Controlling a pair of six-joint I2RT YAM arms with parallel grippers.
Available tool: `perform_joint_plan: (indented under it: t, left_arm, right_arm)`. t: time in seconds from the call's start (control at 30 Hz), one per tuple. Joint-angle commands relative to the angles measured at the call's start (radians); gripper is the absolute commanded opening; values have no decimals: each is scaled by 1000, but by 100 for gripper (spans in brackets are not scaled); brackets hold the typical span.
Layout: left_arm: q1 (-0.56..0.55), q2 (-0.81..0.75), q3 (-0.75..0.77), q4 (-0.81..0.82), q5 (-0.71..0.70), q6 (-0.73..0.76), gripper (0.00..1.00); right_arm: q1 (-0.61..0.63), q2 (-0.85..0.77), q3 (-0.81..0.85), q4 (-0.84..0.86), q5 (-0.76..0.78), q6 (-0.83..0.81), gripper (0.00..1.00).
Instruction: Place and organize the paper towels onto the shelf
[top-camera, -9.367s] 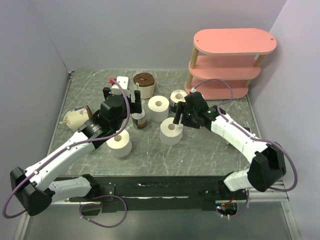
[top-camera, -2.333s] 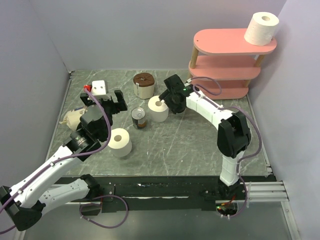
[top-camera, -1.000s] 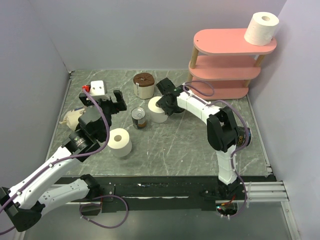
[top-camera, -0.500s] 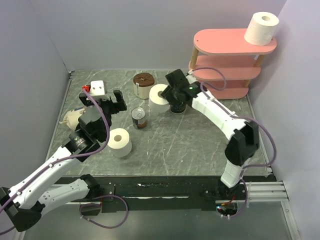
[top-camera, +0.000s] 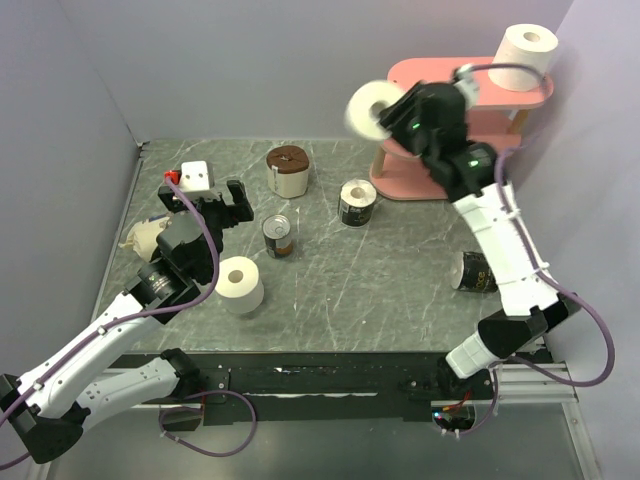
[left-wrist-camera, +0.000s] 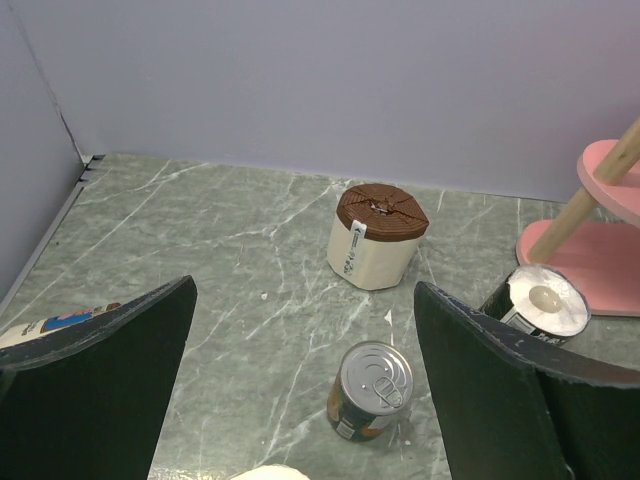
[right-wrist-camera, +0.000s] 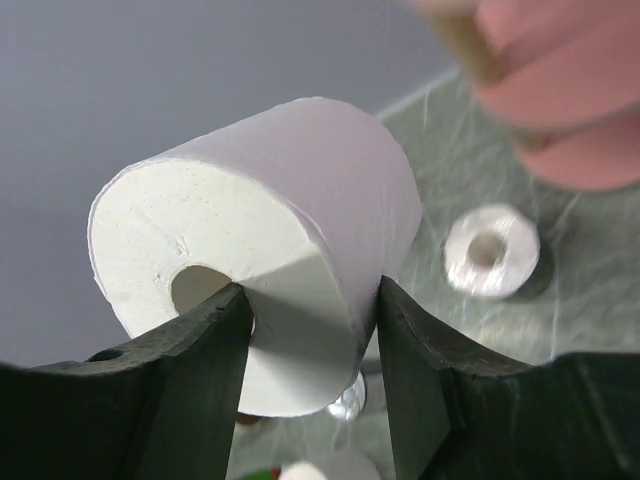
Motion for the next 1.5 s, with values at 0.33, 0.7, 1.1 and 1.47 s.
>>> perform_joint_plan:
  t: [0.33, 0.7, 1.1, 1.47]
  left_arm:
    - [-4, -7, 2, 38, -6, 16, 96]
    - [-4, 1, 0, 41, -9, 24, 96]
    - [-4, 8, -1, 41, -6, 30, 96]
    - [-4, 5, -1, 41, -3, 30, 96]
  right_arm:
    - [-377, 137, 400, 34, -36, -128, 42]
    - [-494, 237, 461, 61, -111, -99, 42]
    - [-535, 289, 475, 72, -145, -59, 43]
    - [-560, 331, 511, 75, -159, -40, 48]
